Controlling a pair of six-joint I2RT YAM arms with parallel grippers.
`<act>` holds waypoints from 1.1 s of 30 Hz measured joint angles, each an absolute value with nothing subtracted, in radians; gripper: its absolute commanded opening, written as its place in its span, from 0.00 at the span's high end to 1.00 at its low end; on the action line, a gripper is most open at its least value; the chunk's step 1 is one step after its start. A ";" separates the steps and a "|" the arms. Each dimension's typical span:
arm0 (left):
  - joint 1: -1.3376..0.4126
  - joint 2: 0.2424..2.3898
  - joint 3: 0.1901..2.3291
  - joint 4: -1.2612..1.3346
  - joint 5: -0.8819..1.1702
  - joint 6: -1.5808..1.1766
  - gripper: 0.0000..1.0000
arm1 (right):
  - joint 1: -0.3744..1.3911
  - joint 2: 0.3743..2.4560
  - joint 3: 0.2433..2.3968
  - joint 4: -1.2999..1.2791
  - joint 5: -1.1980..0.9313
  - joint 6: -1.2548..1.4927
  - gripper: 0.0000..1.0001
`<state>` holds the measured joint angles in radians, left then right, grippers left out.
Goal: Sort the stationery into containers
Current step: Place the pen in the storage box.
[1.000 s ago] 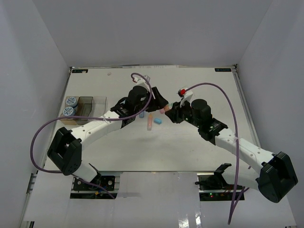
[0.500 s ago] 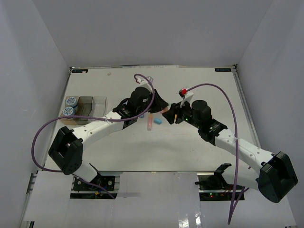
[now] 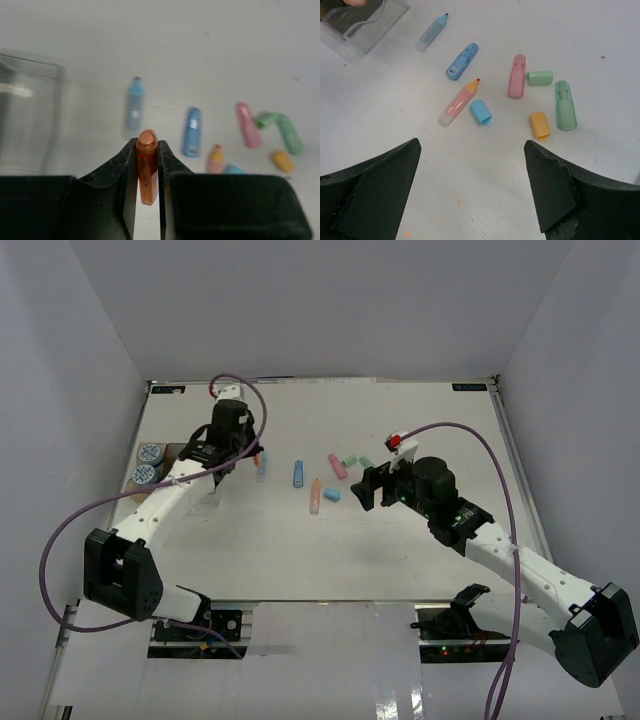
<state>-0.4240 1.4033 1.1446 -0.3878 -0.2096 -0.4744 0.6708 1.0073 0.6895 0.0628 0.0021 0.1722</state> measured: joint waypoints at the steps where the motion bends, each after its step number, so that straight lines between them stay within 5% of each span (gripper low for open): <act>1: -0.374 1.400 1.159 -0.418 -0.236 -0.440 0.86 | 0.671 0.999 0.682 0.050 0.007 0.165 0.10; 10: -0.057 1.489 1.282 -0.578 -0.367 -0.189 0.83 | 0.671 0.988 0.622 -0.006 0.012 0.118 0.10; 18: 0.049 1.726 1.332 -0.599 -0.394 -0.117 0.75 | 0.671 0.963 0.590 -0.009 -0.001 0.100 0.10; 22: 0.073 1.810 1.350 -0.599 -0.414 -0.098 0.64 | 0.671 0.957 0.585 -0.009 -0.003 0.097 0.10; 26: 0.086 1.831 1.355 -0.602 -0.415 -0.093 0.41 | 0.671 0.958 0.585 -0.009 0.005 0.096 0.10; 33: 0.091 1.827 1.365 -0.602 -0.391 -0.115 0.24 | 0.665 1.047 0.607 -0.012 0.043 0.093 0.08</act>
<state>0.0906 1.8275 1.3651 -0.6022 -0.3908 -0.1146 0.6647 1.0470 0.6067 -0.0124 0.0425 0.0929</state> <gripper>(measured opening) 0.727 0.912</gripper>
